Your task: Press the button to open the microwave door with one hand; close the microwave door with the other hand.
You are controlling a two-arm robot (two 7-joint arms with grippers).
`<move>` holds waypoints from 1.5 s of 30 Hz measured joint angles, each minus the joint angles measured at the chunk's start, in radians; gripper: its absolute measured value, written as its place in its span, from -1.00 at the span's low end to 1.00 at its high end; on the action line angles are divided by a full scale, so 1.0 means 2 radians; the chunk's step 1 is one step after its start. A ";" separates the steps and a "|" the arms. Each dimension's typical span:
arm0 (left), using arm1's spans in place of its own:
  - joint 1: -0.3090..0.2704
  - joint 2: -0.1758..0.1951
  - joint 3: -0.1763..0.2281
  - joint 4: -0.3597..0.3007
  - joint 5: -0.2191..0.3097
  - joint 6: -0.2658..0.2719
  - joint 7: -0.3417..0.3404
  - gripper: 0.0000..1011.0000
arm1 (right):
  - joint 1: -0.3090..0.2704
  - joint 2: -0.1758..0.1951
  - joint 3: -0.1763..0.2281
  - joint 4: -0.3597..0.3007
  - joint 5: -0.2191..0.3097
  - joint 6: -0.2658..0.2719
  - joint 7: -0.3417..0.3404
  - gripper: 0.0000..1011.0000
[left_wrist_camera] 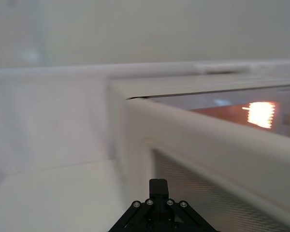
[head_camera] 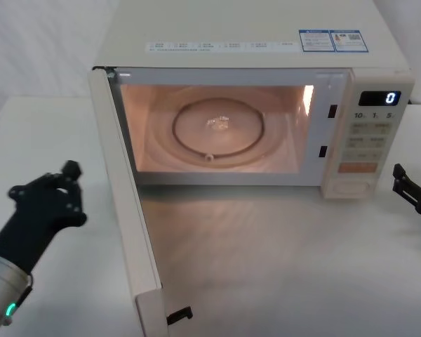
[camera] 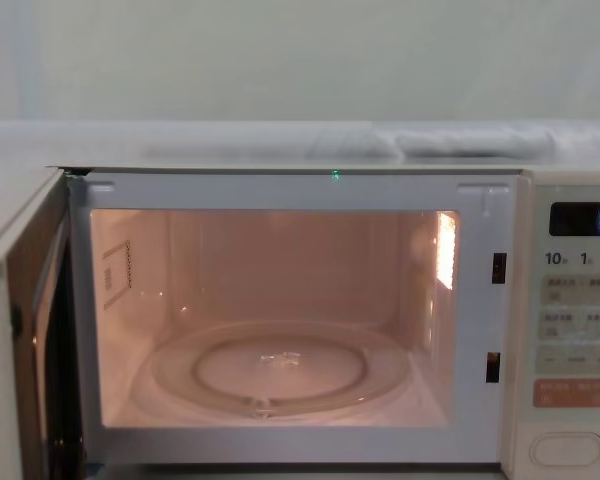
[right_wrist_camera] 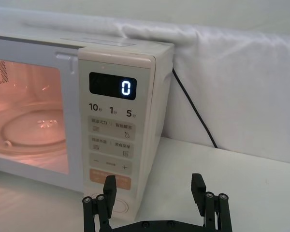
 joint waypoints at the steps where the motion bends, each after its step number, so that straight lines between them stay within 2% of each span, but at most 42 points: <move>1: -0.004 0.010 0.008 0.000 0.001 0.000 -0.011 -1.00 | 0.000 0.000 0.000 0.000 0.000 0.000 0.000 0.98; 2: -0.004 0.010 0.008 0.000 0.001 0.000 -0.011 -1.00 | 0.000 0.000 0.000 0.000 0.000 0.000 0.000 0.98; 4: -0.011 0.027 0.022 0.002 0.004 -0.001 -0.026 -1.00 | 0.000 0.000 0.000 0.000 0.000 0.000 0.000 0.98; 8: -0.022 0.040 0.038 0.004 0.009 -0.001 -0.034 -1.00 | 0.000 0.000 0.000 0.000 0.000 0.000 0.000 0.98; 9: -0.022 0.040 0.038 0.004 0.009 -0.001 -0.034 -1.00 | 0.000 0.000 0.000 0.000 0.000 0.000 0.000 0.98; 20: -0.067 0.057 0.088 0.021 0.003 0.001 -0.057 -1.00 | 0.000 0.000 0.000 0.000 0.000 0.000 0.000 0.98; 25: -0.089 0.059 0.111 0.028 -0.007 0.002 -0.072 -1.00 | 0.000 0.000 0.000 0.000 0.000 0.000 0.000 0.98; 31: -0.131 0.054 0.153 0.044 -0.026 0.010 -0.096 -1.00 | 0.000 0.000 0.000 0.000 0.000 0.000 0.000 0.98; 34: -0.145 0.051 0.168 0.051 -0.032 0.014 -0.104 -1.00 | 0.000 0.000 0.000 0.000 0.000 0.000 0.000 0.98; 37: -0.170 0.046 0.192 0.065 -0.043 0.024 -0.119 -1.00 | 0.000 0.000 0.000 0.000 0.000 0.000 0.000 0.98; 38: -0.170 0.046 0.192 0.065 -0.043 0.024 -0.119 -1.00 | 0.000 0.000 0.000 0.000 0.000 0.000 0.000 0.98; 41: -0.193 0.042 0.213 0.077 -0.052 0.033 -0.131 -1.00 | 0.000 0.000 0.000 0.000 0.000 0.000 0.000 0.98; 45: -0.213 0.037 0.229 0.090 -0.060 0.041 -0.139 -1.00 | 0.000 0.000 0.000 0.000 0.000 0.000 0.000 0.98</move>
